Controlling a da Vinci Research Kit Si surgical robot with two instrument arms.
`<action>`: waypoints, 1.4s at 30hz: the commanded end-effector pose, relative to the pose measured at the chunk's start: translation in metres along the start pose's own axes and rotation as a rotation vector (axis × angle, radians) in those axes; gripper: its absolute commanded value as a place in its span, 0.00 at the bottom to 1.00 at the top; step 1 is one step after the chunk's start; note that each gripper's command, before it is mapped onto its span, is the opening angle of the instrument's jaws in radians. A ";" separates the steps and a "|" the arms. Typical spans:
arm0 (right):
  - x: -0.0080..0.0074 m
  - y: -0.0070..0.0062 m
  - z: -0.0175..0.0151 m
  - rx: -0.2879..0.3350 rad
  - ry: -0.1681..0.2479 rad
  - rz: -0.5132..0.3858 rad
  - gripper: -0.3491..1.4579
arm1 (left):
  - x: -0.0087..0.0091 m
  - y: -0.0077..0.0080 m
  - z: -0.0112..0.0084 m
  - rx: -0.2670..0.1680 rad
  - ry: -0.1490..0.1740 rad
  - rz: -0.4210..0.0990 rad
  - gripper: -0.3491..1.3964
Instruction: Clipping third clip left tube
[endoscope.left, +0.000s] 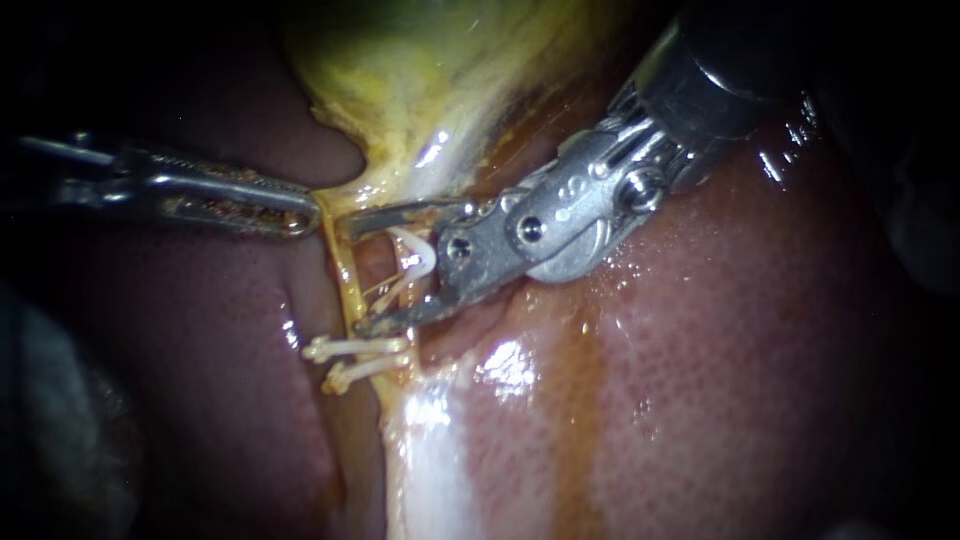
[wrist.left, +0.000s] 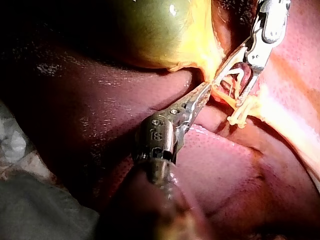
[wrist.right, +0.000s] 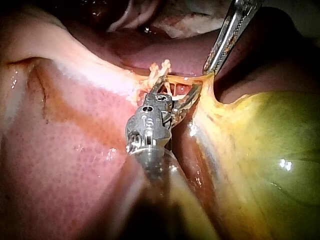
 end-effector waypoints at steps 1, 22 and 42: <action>0.0001 0.0000 -0.0001 0.001 0.001 -0.001 0.47 | 0.0000 0.0001 -0.0001 -0.001 0.001 0.000 0.00; 0.0029 -0.0002 -0.0042 -0.020 0.120 0.563 0.47 | -0.0001 0.0000 -0.0003 -0.003 0.000 -0.005 0.00; 0.0029 -0.0005 -0.0056 0.126 0.313 1.304 0.47 | -0.0001 0.0000 -0.0003 -0.003 0.000 -0.011 0.00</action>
